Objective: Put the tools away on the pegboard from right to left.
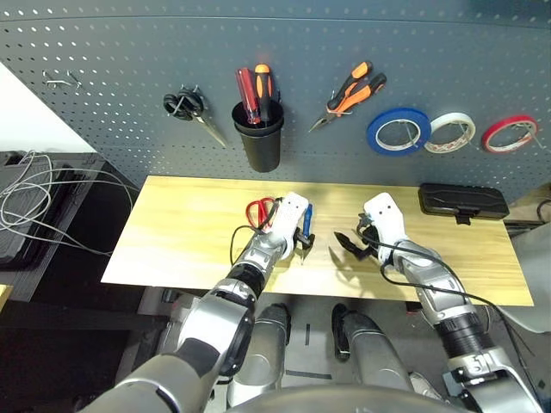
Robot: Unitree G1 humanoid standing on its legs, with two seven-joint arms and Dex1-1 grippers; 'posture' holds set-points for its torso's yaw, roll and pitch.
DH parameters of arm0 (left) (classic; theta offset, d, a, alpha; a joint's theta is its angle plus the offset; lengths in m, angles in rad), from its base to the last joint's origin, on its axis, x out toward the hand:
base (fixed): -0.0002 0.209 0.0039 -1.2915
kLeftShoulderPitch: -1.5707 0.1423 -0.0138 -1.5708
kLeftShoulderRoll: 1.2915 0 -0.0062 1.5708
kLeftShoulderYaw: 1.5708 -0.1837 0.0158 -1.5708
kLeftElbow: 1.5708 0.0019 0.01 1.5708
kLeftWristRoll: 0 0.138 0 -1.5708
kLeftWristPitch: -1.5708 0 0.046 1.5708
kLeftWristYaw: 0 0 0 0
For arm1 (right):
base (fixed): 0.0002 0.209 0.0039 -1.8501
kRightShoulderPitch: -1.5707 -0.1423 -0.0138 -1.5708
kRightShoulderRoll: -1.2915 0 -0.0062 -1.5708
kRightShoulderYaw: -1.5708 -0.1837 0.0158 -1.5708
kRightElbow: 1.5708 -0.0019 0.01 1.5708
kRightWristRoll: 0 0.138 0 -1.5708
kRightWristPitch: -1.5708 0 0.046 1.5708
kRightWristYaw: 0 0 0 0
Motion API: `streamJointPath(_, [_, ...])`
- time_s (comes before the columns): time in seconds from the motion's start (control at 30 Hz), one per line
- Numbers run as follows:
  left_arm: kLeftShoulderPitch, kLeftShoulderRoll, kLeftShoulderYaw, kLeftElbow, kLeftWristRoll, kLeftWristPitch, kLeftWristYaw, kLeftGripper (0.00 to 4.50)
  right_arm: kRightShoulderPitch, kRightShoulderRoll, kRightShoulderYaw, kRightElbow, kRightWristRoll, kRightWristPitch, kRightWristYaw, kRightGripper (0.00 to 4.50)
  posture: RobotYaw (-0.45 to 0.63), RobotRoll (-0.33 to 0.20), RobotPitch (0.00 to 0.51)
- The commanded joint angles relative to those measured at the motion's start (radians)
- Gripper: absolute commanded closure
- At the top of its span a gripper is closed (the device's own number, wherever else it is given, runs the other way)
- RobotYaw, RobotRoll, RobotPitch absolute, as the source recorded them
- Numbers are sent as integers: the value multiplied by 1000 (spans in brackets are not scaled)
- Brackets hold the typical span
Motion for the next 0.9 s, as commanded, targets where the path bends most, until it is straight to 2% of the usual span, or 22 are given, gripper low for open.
streamJointPath(0.03, [1,-20,1,40,6,23,-15,1198,13,-8,-5,-15,-2,19,-8,0,39,0,229])
streamJointPath(0.3, [2,-24,22,14,-1,-31,16,3915,11,-27,-17,-9,1,13,-13,0,53,0,224])
streamJointPath(0.43, [36,2,32,-52,-2,-140,38,3971,15,-37,-20,-30,16,0,12,0,66,0,221])
streamJointPath(0.57, [133,43,28,-219,-3,-271,23,3971,21,-55,-29,-35,32,-26,44,0,75,0,218])
streamJointPath(0.7, [243,81,10,-406,7,-316,8,3971,19,-73,-29,-22,41,-70,80,0,91,0,214])
streamJointPath(0.9, [387,132,-31,-706,-30,-342,-125,3971,-7,-69,-32,-13,47,-114,108,0,99,0,206])
